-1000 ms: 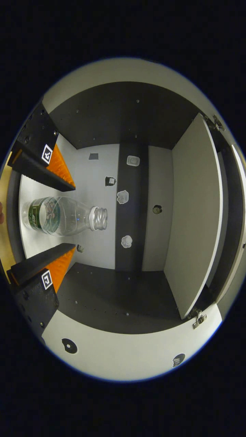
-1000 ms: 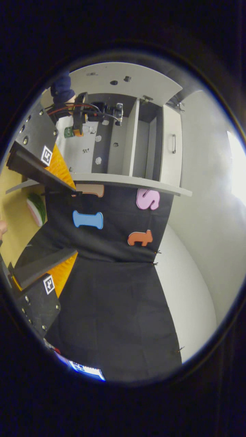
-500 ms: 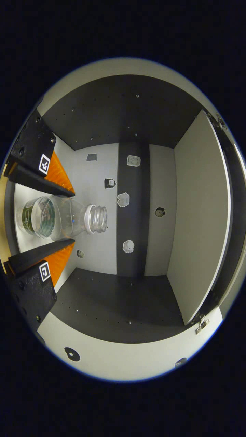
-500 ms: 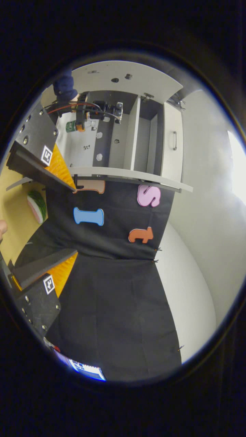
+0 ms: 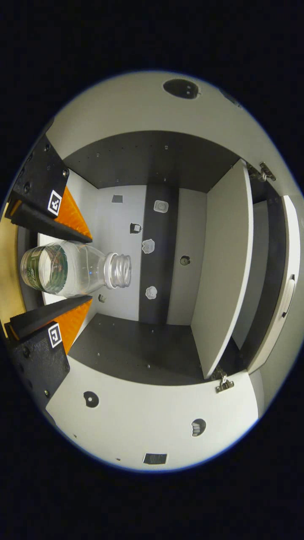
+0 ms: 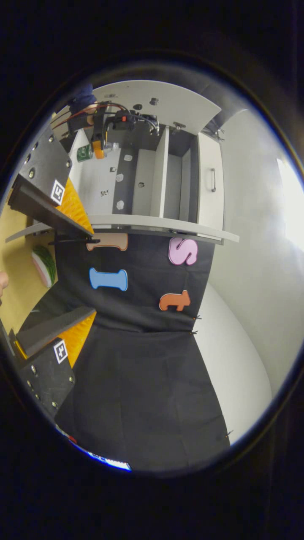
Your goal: Grasp the bottle in the cabinet with the left hand and place it on the coaster, then close the right door with the right hand and the left door with the left hand.
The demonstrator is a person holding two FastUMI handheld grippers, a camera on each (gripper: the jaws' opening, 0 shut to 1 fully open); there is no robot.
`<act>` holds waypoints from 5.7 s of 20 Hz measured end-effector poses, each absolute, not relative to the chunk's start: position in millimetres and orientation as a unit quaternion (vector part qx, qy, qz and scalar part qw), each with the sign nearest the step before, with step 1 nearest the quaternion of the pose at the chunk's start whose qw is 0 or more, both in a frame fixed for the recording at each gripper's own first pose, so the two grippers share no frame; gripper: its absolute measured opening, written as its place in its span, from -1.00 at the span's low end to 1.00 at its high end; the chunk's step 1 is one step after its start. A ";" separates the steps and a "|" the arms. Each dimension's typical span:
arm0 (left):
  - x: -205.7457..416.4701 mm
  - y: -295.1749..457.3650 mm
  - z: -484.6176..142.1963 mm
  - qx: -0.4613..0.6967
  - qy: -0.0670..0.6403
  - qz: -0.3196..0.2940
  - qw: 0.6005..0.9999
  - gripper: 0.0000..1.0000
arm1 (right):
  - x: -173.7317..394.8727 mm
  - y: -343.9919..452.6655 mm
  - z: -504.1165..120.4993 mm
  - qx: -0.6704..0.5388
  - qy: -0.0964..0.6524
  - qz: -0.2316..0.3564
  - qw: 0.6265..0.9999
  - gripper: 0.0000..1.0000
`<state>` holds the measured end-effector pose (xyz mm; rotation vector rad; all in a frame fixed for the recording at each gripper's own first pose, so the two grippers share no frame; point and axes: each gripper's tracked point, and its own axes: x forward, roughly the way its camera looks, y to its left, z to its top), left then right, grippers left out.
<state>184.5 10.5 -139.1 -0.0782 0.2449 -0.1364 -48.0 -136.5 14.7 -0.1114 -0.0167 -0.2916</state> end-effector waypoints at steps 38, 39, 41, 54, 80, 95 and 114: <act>-24.2 -31.1 -450.2 -0.092 0.328 -0.090 0.936 0.58 | -82.6 -178.4 43.1 -0.088 -0.020 -0.183 0.979 1.00; -25.0 -31.1 -452.0 -0.093 0.322 -0.086 0.938 0.58 | -82.0 -177.0 42.6 -0.089 -0.018 -0.181 0.979 0.99; -31.4 -32.1 -457.7 -0.096 0.326 -0.084 0.937 0.57 | -79.6 -174.2 41.5 -0.092 -0.017 -0.178 0.980 0.99; -59.9 -30.9 -446.0 -0.091 0.318 -0.092 0.939 0.60 | -65.9 -158.2 28.8 -0.105 -0.010 -0.158 0.982 0.94; -51.6 -34.0 -374.9 -0.066 0.272 -0.104 0.954 0.63 | -52.0 -151.3 3.9 -0.089 0.008 -0.133 0.987 1.00; -32.4 -7.2 -248.5 -0.058 0.184 -0.059 0.979 0.65 | -6.7 -148.5 -35.2 -0.080 0.043 -0.105 0.990 0.94; -49.0 53.5 -68.2 -0.017 0.055 0.040 0.998 0.86 | 43.9 -36.6 -45.1 -0.063 0.037 0.072 0.995 0.95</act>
